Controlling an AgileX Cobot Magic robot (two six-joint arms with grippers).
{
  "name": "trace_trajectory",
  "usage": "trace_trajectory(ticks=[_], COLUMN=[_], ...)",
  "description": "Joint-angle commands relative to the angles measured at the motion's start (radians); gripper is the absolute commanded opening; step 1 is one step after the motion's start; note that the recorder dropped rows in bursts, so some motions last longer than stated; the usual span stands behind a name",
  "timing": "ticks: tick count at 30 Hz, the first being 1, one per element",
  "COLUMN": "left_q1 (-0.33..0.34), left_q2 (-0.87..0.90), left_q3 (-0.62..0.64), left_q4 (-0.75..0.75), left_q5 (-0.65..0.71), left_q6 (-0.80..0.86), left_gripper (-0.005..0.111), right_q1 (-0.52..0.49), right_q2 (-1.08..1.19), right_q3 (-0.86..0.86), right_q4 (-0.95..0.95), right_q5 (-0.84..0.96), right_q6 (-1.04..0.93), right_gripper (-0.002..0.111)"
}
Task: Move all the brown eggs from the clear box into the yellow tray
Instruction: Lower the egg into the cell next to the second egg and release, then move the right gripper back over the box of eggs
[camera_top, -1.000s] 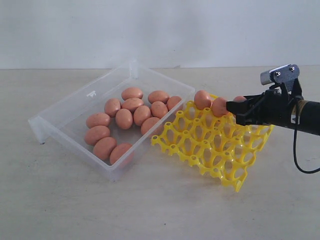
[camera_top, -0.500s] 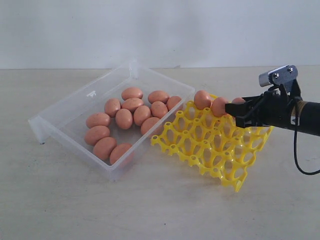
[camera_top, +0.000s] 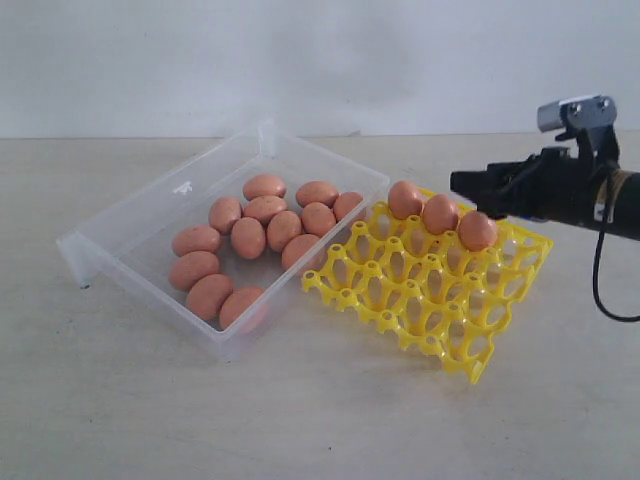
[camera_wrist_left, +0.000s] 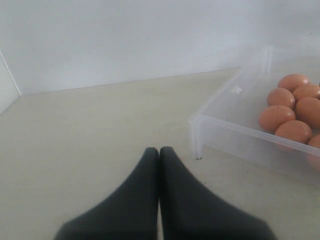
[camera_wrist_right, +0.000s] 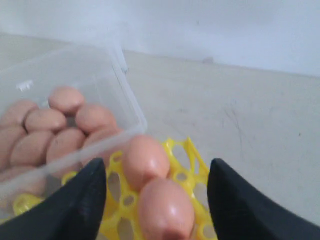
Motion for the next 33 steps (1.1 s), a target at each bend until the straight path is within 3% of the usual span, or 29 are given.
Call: trace_trajectory(ticks=[1,4,6,12,17,20,21,22,23,24,25,26,27,28,30,33], left_q1=[-0.001,-0.001,-0.001,-0.001,-0.001,-0.001,-0.001,-0.001,-0.001,-0.001,-0.001,-0.001,-0.001,-0.001,-0.001,-0.001], left_q2=[-0.002,-0.002,-0.002,-0.002,-0.002,-0.002,-0.002,-0.002,-0.002,-0.002,-0.002,-0.002,-0.002,-0.002,-0.002,-0.002], left_q3=[0.003,0.003,0.003,0.003,0.003,0.003,0.003,0.003,0.003,0.003,0.003,0.003,0.003,0.003,0.003,0.003], left_q4=[-0.004,-0.004,-0.004,-0.004,-0.004,-0.004,-0.004,-0.004,-0.004,-0.004,-0.004,-0.004,-0.004,-0.004,-0.004,-0.004], left_q5=[-0.009,-0.009,-0.009,-0.007,-0.007,-0.007,-0.007,-0.007,-0.007,-0.007,-0.007,-0.007,-0.007,-0.009,-0.009,-0.009], left_q6=[-0.009,-0.009,-0.009,-0.009,-0.009,-0.009,-0.009,-0.009,-0.009,-0.009,-0.009,-0.009,-0.009,-0.009,-0.009,-0.009], left_gripper=[-0.004,-0.004,-0.004,-0.004,-0.004,-0.004,-0.004,-0.004,-0.004,-0.004,-0.004,-0.004,-0.004,-0.004,-0.004,-0.004], right_q1=[0.001,0.018,0.056,0.309,0.633,0.823,0.871,0.968,1.000,1.020,1.016,0.975,0.959,0.929,0.920,0.918], right_q2=[-0.168,-0.276,-0.340,-0.471,-0.485,-0.476,-0.465,-0.437,-0.423,-0.395,-0.386,-0.360,-0.343,-0.292,-0.188,0.021], right_q3=[-0.001,-0.001,-0.001,-0.003,-0.044,-0.075,-0.087,-0.125,-0.149,-0.236,-0.279,-0.380,-0.416,-0.504,-0.647,-0.833], right_q4=[-0.042,-0.171,-0.247,-0.412,-0.604,-0.786,-0.786,-0.786,-0.786,-0.608,-0.475,-0.067,0.149,0.539,0.852,0.939], right_q5=[-0.028,-0.084,-0.081,0.206,0.646,1.049,1.167,1.438,1.522,1.603,1.574,1.467,1.433,1.440,1.603,1.807], right_q6=[0.290,0.493,0.521,0.566,0.559,0.471,0.413,0.290,0.276,0.274,0.263,0.124,-0.014,-0.334,-0.606,-0.643], right_gripper=[0.039,0.018,0.000,0.000,0.000,0.000,0.000,0.000,0.000,0.000,0.000,0.000,0.000,0.000,0.000,0.000])
